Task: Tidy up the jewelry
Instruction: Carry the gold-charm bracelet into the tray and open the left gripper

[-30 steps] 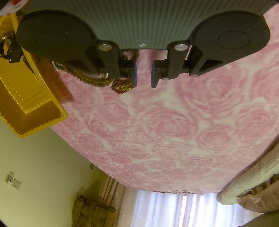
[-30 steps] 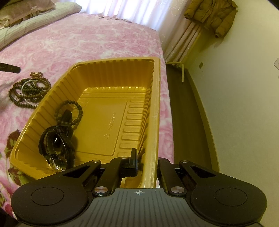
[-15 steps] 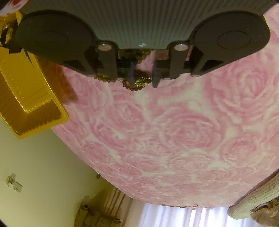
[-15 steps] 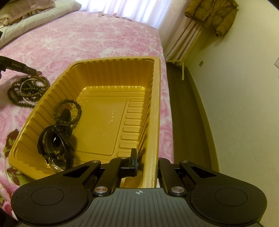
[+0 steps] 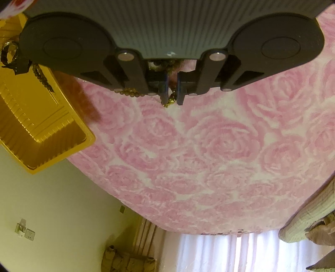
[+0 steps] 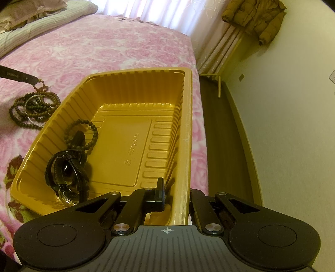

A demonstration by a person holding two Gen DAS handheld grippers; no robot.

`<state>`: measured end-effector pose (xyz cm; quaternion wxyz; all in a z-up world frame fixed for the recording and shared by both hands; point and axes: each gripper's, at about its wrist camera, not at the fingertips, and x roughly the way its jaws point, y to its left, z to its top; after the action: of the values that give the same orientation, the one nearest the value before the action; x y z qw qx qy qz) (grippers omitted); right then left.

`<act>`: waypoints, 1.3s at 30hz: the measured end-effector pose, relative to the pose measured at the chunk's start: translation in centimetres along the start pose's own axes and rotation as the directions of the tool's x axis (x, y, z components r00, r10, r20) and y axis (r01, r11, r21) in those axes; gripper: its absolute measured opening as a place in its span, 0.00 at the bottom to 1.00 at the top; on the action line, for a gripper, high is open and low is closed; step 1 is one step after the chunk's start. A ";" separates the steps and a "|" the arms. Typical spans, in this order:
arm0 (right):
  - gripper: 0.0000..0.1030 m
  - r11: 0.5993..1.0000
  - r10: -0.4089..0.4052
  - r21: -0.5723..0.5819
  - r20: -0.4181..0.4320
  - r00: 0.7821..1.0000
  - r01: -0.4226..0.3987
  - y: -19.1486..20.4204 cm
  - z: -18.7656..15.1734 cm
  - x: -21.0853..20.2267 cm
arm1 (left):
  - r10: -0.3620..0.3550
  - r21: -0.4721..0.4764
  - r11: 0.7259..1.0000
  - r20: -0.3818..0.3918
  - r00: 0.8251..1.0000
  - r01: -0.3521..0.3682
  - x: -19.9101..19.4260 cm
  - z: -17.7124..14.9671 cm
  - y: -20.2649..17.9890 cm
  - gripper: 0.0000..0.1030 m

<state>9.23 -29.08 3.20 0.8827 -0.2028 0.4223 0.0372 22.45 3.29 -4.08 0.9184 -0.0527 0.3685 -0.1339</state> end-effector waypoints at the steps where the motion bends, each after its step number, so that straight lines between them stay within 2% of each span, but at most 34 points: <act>1: 0.05 1.000 0.000 -0.001 0.001 1.000 0.000 0.0 0.0 0.0 | 0.000 0.002 1.000 0.003 1.000 0.000 -0.2 0.0 0.1 0.06; 13: 0.05 1.000 -0.003 -0.010 0.005 1.000 0.003 0.1 0.2 -0.4 | 0.015 0.000 1.000 0.053 0.998 -0.015 -4.2 1.9 2.1 0.06; 22: 0.05 1.000 -0.003 -0.010 0.003 1.000 0.003 0.1 0.2 -0.3 | -0.010 0.044 0.999 0.092 0.996 0.006 -7.3 3.7 1.1 0.06; 26: 0.05 1.000 -0.002 -0.011 0.003 1.000 0.002 0.1 0.2 -0.3 | -0.040 0.088 0.996 0.103 0.994 0.031 -8.2 4.2 -0.7 0.06; 31: 0.05 1.000 -0.001 -0.012 0.004 1.000 0.001 0.1 0.2 -0.3 | -0.114 0.147 0.984 0.099 0.989 0.099 -8.8 4.3 -4.1 0.06; 39: 0.05 1.000 0.000 -0.015 0.007 1.000 0.000 0.2 0.2 -0.3 | -0.245 0.249 0.942 0.044 0.969 0.226 -7.7 3.4 -11.6 0.06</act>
<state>9.13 -28.73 3.51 0.8827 -0.2091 0.4189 0.0409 17.09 -5.68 5.75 0.9084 0.0110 0.3061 -0.2846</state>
